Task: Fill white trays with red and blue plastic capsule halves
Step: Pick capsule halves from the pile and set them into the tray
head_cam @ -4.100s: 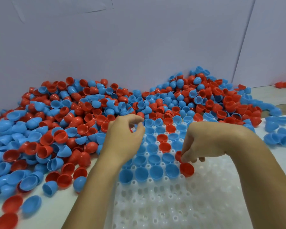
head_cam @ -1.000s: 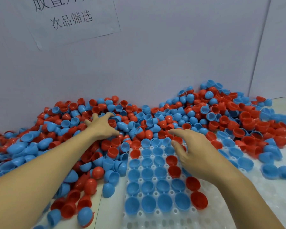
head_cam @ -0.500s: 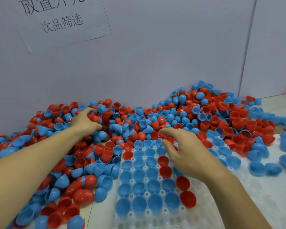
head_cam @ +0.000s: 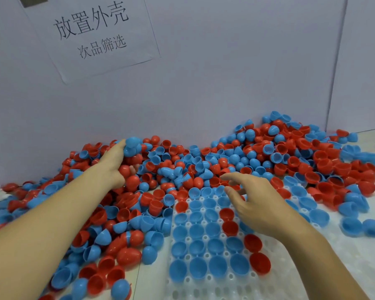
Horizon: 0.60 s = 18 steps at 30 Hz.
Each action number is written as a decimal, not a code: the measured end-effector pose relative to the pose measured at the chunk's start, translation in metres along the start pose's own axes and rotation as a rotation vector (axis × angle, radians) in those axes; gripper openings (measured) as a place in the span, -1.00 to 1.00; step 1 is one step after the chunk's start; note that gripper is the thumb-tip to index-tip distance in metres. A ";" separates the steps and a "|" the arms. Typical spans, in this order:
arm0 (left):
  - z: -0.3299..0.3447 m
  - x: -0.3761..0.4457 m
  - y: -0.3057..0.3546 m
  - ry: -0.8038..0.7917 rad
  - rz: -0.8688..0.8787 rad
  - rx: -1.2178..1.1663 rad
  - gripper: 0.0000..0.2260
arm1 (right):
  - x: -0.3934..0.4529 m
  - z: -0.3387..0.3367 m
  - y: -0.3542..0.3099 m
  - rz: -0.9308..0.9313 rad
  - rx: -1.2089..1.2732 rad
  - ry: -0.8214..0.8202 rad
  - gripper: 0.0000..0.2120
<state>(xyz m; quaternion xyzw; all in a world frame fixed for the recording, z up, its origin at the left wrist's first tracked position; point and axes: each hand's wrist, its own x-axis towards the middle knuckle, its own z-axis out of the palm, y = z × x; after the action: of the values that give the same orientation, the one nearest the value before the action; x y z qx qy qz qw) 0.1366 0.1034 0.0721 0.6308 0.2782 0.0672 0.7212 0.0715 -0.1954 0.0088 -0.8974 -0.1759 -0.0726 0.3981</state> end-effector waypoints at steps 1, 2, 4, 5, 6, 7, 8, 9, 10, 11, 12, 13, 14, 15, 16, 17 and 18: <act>0.003 -0.009 0.000 -0.024 -0.007 -0.084 -0.65 | 0.000 0.000 0.000 -0.002 0.003 0.002 -0.67; 0.006 -0.020 0.000 -0.050 -0.009 -0.168 -0.68 | 0.001 0.000 0.000 -0.001 0.009 0.004 -0.68; 0.012 -0.042 -0.004 -0.089 0.004 -0.305 -0.72 | 0.001 0.001 0.000 -0.005 0.025 0.008 -0.70; 0.014 -0.054 -0.008 -0.110 0.014 -0.360 -0.73 | 0.001 0.001 0.000 -0.008 0.033 0.013 -0.71; 0.016 -0.067 -0.014 -0.138 0.019 -0.417 -0.73 | 0.001 0.001 -0.001 -0.011 0.043 0.018 -0.72; 0.017 -0.079 -0.021 -0.169 0.015 -0.477 -0.73 | 0.001 0.000 -0.002 -0.013 0.057 0.026 -0.74; 0.018 -0.092 -0.030 -0.195 0.003 -0.542 -0.72 | 0.001 0.000 -0.004 -0.017 0.074 0.031 -0.75; 0.018 -0.103 -0.038 -0.218 -0.012 -0.606 -0.73 | 0.002 0.000 -0.006 -0.027 0.090 0.033 -0.77; 0.019 -0.113 -0.047 -0.241 -0.026 -0.662 -0.74 | 0.001 0.000 -0.009 -0.040 0.107 0.034 -0.78; 0.020 -0.121 -0.056 -0.265 -0.038 -0.711 -0.75 | 0.001 0.000 -0.013 -0.057 0.126 0.033 -0.80; 0.022 -0.127 -0.064 -0.288 -0.047 -0.747 -0.75 | 0.000 0.001 -0.018 -0.075 0.150 0.029 -0.81; 0.025 -0.130 -0.071 -0.310 -0.059 -0.767 -0.76 | -0.001 0.003 -0.024 -0.089 0.183 0.027 -0.81; 0.027 -0.132 -0.077 -0.327 -0.073 -0.774 -0.75 | -0.002 0.006 -0.030 -0.100 0.229 0.023 -0.82; 0.029 -0.131 -0.082 -0.340 -0.087 -0.776 -0.71 | -0.004 0.009 -0.036 -0.110 0.281 0.013 -0.82; 0.029 -0.130 -0.086 -0.345 -0.099 -0.776 -0.66 | -0.006 0.014 -0.042 -0.118 0.325 -0.010 -0.83; 0.029 -0.128 -0.089 -0.344 -0.102 -0.777 -0.64 | -0.007 0.017 -0.047 -0.125 0.359 -0.043 -0.84; 0.029 -0.126 -0.090 -0.338 -0.098 -0.781 -0.64 | -0.009 0.020 -0.052 -0.130 0.387 -0.090 -0.82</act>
<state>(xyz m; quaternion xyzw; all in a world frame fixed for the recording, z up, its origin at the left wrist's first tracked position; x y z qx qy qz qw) 0.0226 0.0046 0.0279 0.2985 0.1394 0.0290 0.9437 0.0432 -0.1501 0.0287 -0.7933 -0.2615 -0.0229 0.5494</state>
